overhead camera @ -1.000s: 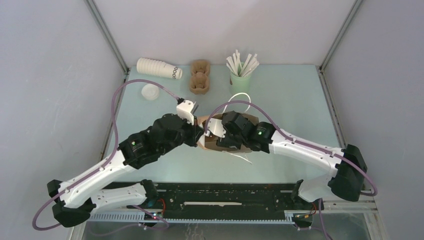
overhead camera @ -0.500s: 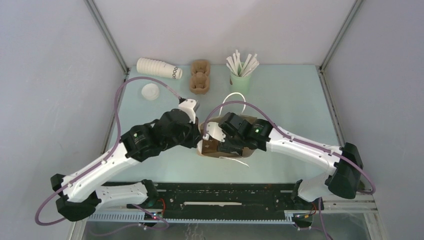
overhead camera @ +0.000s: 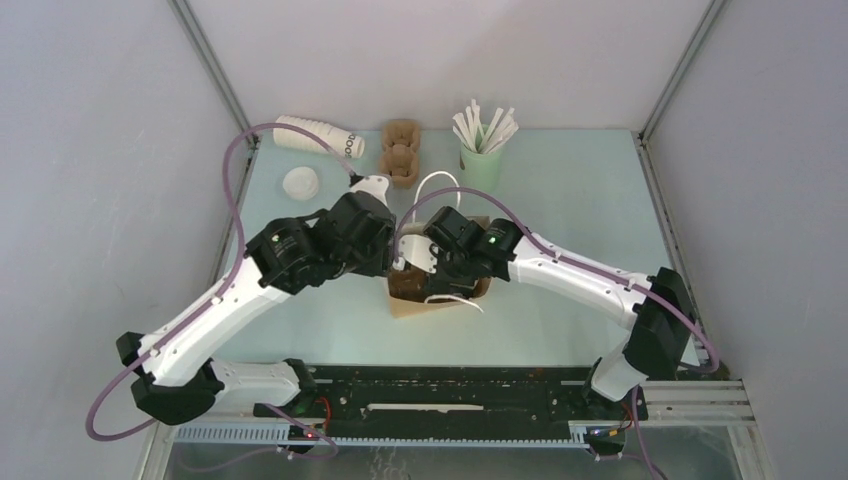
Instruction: Pack the takeout coffee
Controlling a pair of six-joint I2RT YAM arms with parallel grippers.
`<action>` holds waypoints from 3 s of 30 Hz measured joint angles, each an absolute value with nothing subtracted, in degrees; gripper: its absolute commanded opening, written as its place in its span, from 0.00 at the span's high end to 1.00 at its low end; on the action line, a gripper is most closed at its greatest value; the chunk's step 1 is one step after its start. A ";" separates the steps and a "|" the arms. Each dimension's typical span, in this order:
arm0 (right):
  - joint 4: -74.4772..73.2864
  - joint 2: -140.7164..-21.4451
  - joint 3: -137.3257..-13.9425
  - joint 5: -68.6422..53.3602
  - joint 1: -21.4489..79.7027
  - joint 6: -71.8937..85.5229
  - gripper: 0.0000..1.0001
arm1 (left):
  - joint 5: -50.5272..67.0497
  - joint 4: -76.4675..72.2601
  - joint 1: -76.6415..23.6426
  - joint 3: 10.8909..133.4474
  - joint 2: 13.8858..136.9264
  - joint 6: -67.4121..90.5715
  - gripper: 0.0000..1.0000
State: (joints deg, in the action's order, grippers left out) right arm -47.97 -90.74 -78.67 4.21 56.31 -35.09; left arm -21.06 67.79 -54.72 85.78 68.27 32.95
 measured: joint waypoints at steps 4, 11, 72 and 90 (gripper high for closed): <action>-48.34 -92.58 -80.42 2.46 55.57 -35.90 0.49 | -23.07 69.43 -52.53 89.36 67.96 32.75 0.35; -48.45 -96.75 -84.31 1.45 55.55 -36.10 0.50 | -27.92 71.35 -50.96 96.31 66.00 30.94 0.31; -63.99 -97.32 -96.36 -6.50 51.92 -24.69 0.00 | -23.24 64.42 -43.46 88.49 61.14 28.64 0.31; -66.43 -93.73 -107.94 -2.96 52.71 -17.78 0.00 | -21.89 62.43 -43.42 84.49 57.65 30.70 0.32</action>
